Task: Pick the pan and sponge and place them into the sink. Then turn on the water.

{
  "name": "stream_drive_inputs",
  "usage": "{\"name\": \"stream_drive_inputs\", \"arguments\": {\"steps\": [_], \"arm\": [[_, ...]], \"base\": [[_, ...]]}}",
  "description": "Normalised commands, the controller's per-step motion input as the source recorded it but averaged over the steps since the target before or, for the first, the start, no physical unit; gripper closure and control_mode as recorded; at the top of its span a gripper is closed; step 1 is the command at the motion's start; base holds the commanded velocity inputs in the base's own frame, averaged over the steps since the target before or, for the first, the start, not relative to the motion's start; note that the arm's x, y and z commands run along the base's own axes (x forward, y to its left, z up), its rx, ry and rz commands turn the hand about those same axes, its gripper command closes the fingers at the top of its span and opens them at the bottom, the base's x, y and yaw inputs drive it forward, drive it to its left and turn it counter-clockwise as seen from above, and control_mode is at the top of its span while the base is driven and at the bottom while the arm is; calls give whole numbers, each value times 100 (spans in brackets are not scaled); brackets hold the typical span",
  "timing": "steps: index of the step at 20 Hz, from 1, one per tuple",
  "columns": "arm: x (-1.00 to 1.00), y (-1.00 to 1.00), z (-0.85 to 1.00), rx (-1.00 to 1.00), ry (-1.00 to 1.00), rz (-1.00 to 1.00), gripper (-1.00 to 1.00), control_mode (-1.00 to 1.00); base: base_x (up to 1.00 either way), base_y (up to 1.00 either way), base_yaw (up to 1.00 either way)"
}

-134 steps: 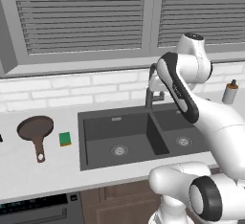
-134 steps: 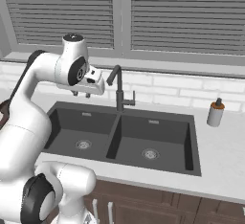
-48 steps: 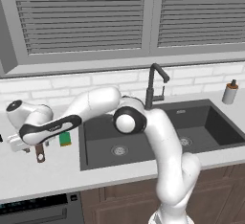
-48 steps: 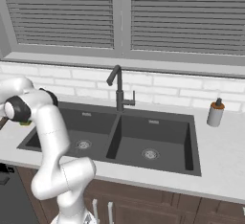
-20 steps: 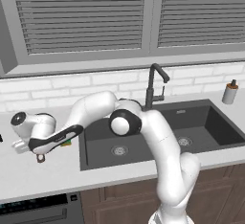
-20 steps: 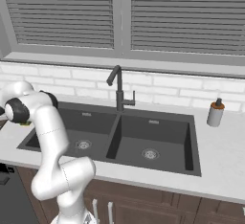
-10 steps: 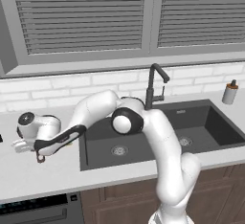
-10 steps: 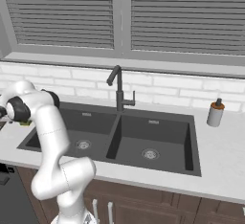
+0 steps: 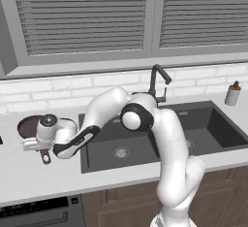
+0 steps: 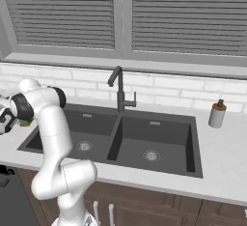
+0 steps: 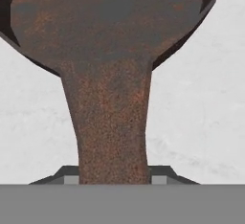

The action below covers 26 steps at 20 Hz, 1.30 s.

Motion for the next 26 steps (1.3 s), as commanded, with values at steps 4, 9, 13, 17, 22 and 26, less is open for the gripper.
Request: {"name": "stream_drive_inputs", "arguments": {"steps": [4,9,13,17,22,26], "arm": [[0,0,-39,2,0,4,100,-100],[-33,-1,46,1,-10,9,100,-100],[-92,-26,82,0,-28,9,100,-100],[-100,-70,54,1,-19,0,100,-100],[-99,-94,60,10,4,-6,100,-100],[-94,-88,94,10,23,-17,100,-100]], "base": [[0,0,0],[0,0,0],[0,0,0],[0,0,0],[0,0,0],[0,0,0]]}}
